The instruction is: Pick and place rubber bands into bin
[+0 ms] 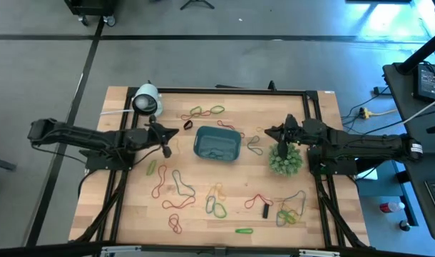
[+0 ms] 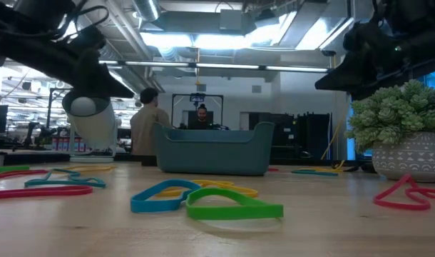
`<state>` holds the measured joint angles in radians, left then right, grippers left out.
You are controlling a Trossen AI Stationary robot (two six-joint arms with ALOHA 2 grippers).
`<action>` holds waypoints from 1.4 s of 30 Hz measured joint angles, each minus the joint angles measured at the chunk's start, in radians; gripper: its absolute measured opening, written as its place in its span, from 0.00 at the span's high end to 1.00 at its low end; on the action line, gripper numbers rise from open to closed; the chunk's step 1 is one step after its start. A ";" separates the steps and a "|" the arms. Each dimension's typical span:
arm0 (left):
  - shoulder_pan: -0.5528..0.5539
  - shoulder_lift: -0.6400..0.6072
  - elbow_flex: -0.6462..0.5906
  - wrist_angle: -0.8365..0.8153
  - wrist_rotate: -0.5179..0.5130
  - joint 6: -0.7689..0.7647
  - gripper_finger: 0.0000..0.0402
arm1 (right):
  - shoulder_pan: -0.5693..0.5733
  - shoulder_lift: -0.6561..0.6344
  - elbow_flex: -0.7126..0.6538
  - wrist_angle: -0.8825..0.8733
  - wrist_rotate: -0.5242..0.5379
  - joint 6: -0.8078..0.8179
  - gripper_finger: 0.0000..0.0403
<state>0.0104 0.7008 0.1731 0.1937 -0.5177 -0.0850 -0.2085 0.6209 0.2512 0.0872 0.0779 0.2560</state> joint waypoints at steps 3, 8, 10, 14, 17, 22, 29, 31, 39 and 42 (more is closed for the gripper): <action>0.017 0.073 0.035 -0.009 0.034 0.001 0.88 | 0.000 0.000 0.000 0.000 0.000 0.038 0.95; 0.064 0.204 0.087 -0.009 0.042 -0.006 0.76 | 0.000 0.000 0.000 0.000 -0.001 0.081 0.96; 0.102 0.263 0.106 -0.010 0.060 -0.008 0.72 | 0.000 0.000 0.000 -0.001 -0.001 0.085 0.96; 0.200 0.389 0.145 -0.011 0.128 -0.015 0.67 | 0.000 0.000 0.000 -0.001 -0.001 0.106 0.96; 0.276 0.485 0.172 -0.018 0.133 -0.017 0.67 | 0.000 0.000 0.000 -0.001 -0.001 0.105 0.96; 0.386 0.630 0.233 -0.018 0.167 -0.015 0.68 | 0.000 0.000 0.000 -0.001 -0.001 0.101 0.96; 0.470 0.804 0.307 -0.017 0.277 0.010 0.70 | 0.000 0.000 0.000 -0.002 -0.001 0.099 0.96; 0.476 0.846 0.322 -0.017 0.278 0.010 0.72 | 0.000 0.000 0.000 -0.002 -0.001 0.099 0.96; 0.460 0.892 0.338 -0.006 0.296 0.012 0.88 | 0.000 0.001 0.000 -0.002 -0.001 0.101 0.96; 0.441 0.853 0.332 -0.033 0.302 0.012 0.98 | 0.000 0.001 0.000 -0.003 -0.001 0.102 0.96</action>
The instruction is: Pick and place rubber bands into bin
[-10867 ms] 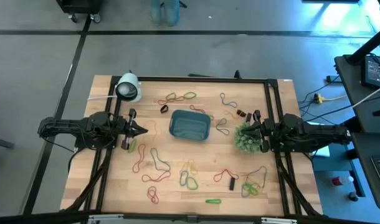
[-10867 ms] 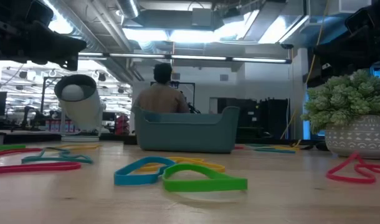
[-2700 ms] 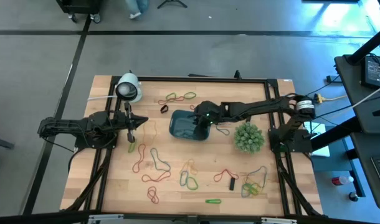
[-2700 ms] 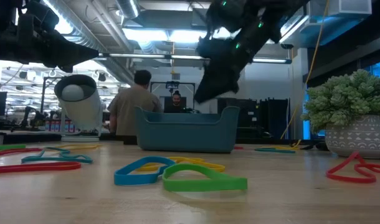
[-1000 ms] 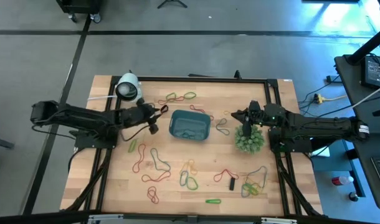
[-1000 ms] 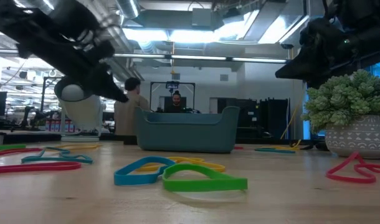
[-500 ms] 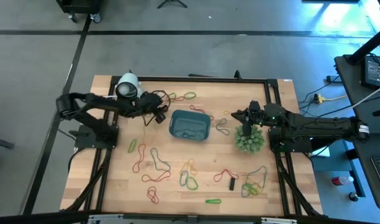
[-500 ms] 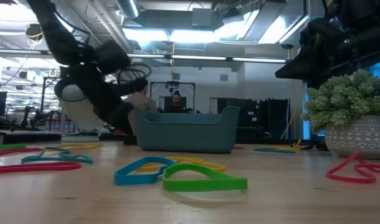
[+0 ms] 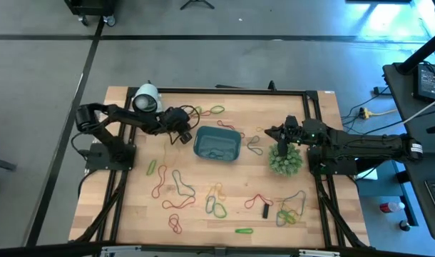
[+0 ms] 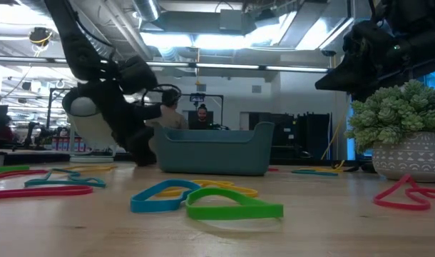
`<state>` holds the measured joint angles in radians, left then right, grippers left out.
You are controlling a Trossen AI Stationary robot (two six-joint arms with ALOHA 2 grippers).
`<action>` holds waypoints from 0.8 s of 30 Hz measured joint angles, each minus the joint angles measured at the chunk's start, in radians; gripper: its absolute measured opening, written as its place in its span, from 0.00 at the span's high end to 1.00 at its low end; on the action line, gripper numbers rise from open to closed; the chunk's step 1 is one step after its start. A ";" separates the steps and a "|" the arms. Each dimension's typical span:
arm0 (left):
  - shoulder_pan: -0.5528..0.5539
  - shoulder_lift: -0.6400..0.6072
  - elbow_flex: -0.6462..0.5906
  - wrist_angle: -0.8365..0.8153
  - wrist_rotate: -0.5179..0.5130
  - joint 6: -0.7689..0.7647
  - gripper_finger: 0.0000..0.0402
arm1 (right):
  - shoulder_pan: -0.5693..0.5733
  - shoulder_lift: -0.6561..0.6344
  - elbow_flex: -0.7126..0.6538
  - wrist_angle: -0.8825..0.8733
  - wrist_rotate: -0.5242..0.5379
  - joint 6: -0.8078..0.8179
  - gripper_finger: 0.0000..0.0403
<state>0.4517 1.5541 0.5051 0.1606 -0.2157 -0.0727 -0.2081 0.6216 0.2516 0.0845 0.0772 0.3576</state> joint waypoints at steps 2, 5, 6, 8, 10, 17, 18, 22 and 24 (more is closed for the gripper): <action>-0.015 -0.039 0.000 -0.001 0.000 0.010 0.99 | 0.000 0.000 0.000 0.000 0.000 0.000 0.96; -0.038 -0.120 0.001 -0.033 -0.033 0.016 0.99 | 0.000 0.000 0.000 0.000 0.000 -0.001 0.96; -0.048 -0.149 0.001 -0.048 -0.052 0.019 0.99 | 0.000 0.000 0.000 0.000 0.000 -0.001 0.96; -0.071 -0.215 0.001 -0.069 -0.075 0.030 0.99 | 0.000 0.000 0.000 0.000 0.000 -0.002 0.96; -0.099 -0.277 0.001 -0.082 -0.081 0.034 0.99 | 0.000 0.000 0.000 0.000 0.000 -0.003 0.96; -0.227 -0.370 0.130 -0.203 -0.123 0.047 0.99 | 0.000 0.000 0.000 0.000 0.000 -0.014 0.96; -0.246 -0.363 0.160 -0.220 -0.129 0.058 0.99 | 0.000 0.000 0.001 0.000 0.000 -0.021 0.96; -0.313 -0.294 0.271 -0.235 -0.134 0.100 0.99 | 0.000 0.000 0.001 0.000 0.000 -0.022 0.96; -0.335 -0.244 0.325 -0.242 -0.131 0.114 0.99 | 0.000 0.000 0.001 0.000 0.000 -0.022 0.96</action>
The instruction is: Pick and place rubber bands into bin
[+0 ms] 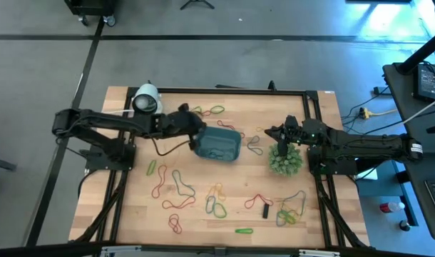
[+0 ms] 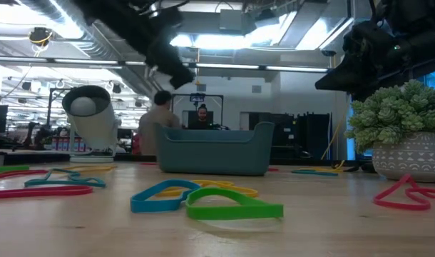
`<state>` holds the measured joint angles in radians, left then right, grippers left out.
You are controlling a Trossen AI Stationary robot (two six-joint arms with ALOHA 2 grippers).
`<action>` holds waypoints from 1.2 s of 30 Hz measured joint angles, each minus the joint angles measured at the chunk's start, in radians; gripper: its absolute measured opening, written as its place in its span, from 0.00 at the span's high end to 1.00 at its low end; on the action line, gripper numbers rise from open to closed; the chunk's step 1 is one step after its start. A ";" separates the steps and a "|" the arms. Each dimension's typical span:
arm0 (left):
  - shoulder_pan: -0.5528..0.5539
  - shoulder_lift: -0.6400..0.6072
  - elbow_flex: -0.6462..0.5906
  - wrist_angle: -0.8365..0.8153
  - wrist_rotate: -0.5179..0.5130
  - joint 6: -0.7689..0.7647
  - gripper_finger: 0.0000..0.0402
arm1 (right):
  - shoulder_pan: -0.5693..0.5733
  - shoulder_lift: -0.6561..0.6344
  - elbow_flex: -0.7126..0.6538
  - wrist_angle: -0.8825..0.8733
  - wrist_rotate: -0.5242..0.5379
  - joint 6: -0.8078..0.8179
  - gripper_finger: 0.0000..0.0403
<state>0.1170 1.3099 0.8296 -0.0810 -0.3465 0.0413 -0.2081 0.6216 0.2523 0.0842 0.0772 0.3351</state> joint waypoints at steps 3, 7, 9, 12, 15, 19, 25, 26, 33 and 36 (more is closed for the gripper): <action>-0.023 0.085 0.069 -0.008 0.002 0.021 0.99 | 0.000 0.000 0.000 0.000 0.000 0.000 0.96; -0.040 0.203 0.147 -0.011 0.046 0.025 0.99 | 0.000 0.000 0.000 -0.002 0.000 0.000 0.96; -0.043 0.260 0.185 -0.011 0.064 0.025 0.99 | 0.000 0.000 0.000 -0.008 0.000 0.000 0.96; -0.048 0.336 0.232 -0.021 0.087 0.025 0.99 | 0.000 0.000 0.000 -0.010 0.000 0.000 0.96; -0.050 0.401 0.270 -0.030 0.122 0.025 0.99 | 0.003 0.000 0.000 -0.012 0.000 0.000 0.96; -0.050 0.469 0.292 -0.035 0.161 0.025 0.99 | 0.003 0.000 0.000 -0.023 0.000 0.002 0.96; -0.050 0.540 0.296 -0.042 0.162 -0.001 0.99 | 0.003 0.000 0.000 -0.041 0.000 0.004 0.96; -0.050 0.548 0.296 -0.043 0.167 -0.013 0.99 | 0.003 0.000 0.000 -0.043 0.000 0.004 0.96; -0.051 0.576 0.295 -0.092 0.194 -0.033 0.97 | 0.003 0.000 0.000 -0.046 0.000 0.004 0.96; -0.051 0.574 0.296 -0.121 0.195 -0.044 0.91 | 0.003 0.000 0.000 -0.046 0.000 0.004 0.96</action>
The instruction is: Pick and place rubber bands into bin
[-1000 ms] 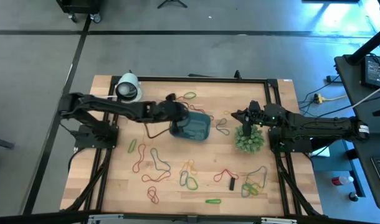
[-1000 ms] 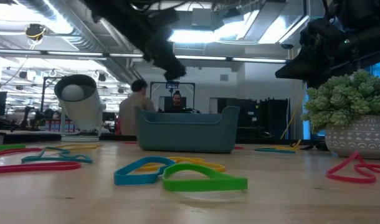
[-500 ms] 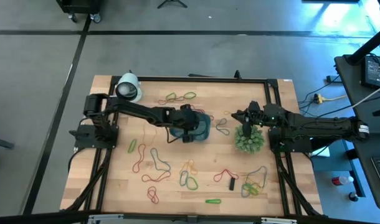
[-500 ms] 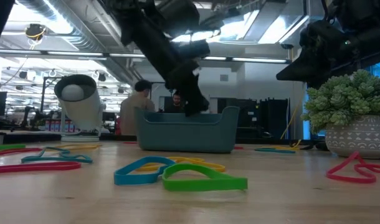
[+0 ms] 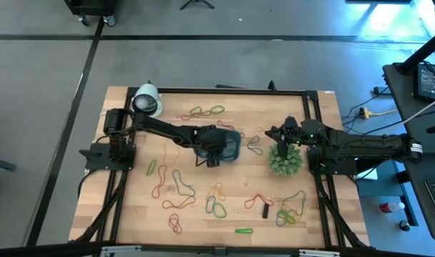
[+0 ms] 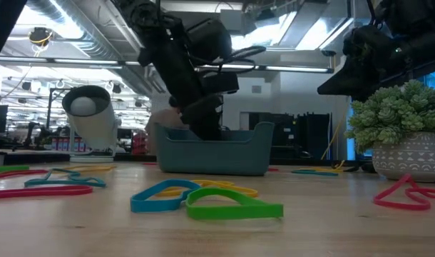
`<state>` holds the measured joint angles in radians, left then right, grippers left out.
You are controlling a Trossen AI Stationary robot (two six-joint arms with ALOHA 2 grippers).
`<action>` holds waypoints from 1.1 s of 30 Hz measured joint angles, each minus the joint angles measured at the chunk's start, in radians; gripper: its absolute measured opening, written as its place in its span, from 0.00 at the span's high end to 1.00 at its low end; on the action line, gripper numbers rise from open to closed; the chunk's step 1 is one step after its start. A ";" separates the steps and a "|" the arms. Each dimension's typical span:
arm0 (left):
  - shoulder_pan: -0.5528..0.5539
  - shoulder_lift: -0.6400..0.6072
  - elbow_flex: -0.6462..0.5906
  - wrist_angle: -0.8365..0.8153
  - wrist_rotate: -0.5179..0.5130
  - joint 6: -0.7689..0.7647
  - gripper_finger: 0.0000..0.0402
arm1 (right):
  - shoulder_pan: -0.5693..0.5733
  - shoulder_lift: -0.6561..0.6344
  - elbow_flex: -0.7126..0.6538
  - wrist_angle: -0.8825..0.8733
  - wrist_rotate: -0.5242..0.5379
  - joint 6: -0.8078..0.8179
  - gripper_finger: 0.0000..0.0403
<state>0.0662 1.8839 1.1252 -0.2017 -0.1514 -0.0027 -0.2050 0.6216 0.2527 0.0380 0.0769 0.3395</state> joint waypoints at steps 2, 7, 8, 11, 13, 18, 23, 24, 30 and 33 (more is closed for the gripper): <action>0.000 0.000 0.000 -0.014 0.001 -0.001 0.87 | 0.000 0.000 0.000 0.000 0.000 0.000 0.96; -0.001 0.000 0.000 -0.014 0.017 -0.002 0.75 | 0.000 0.000 0.000 0.000 0.000 0.000 0.96; -0.001 0.000 0.000 -0.011 0.009 -0.002 0.73 | 0.000 0.000 0.000 0.000 0.000 0.000 0.96; -0.002 0.000 0.000 -0.011 -0.016 0.000 0.70 | 0.000 0.000 0.000 0.000 0.000 0.000 0.96; -0.002 -0.004 0.000 -0.017 -0.017 0.018 0.69 | 0.000 0.000 0.000 0.000 0.000 0.001 0.96; -0.002 -0.035 0.000 -0.025 -0.019 0.024 0.69 | -0.001 0.000 0.000 0.001 0.000 0.001 0.96; 0.001 -0.110 0.000 -0.070 -0.023 0.024 0.71 | -0.001 0.000 0.000 0.002 0.000 0.000 0.96; 0.001 -0.133 0.000 -0.092 -0.025 0.024 0.72 | -0.001 0.000 0.000 0.003 0.000 0.000 0.96; 0.001 -0.285 -0.008 -0.232 -0.092 0.017 0.80 | -0.001 0.000 0.000 0.003 0.000 -0.004 0.96; 0.001 -0.375 -0.061 -0.251 -0.090 0.021 0.89 | -0.001 0.000 0.000 0.003 0.000 -0.003 0.96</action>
<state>0.0673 1.5089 1.0643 -0.4530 -0.2415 0.0185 -0.2058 0.6215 0.2527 0.0407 0.0769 0.3361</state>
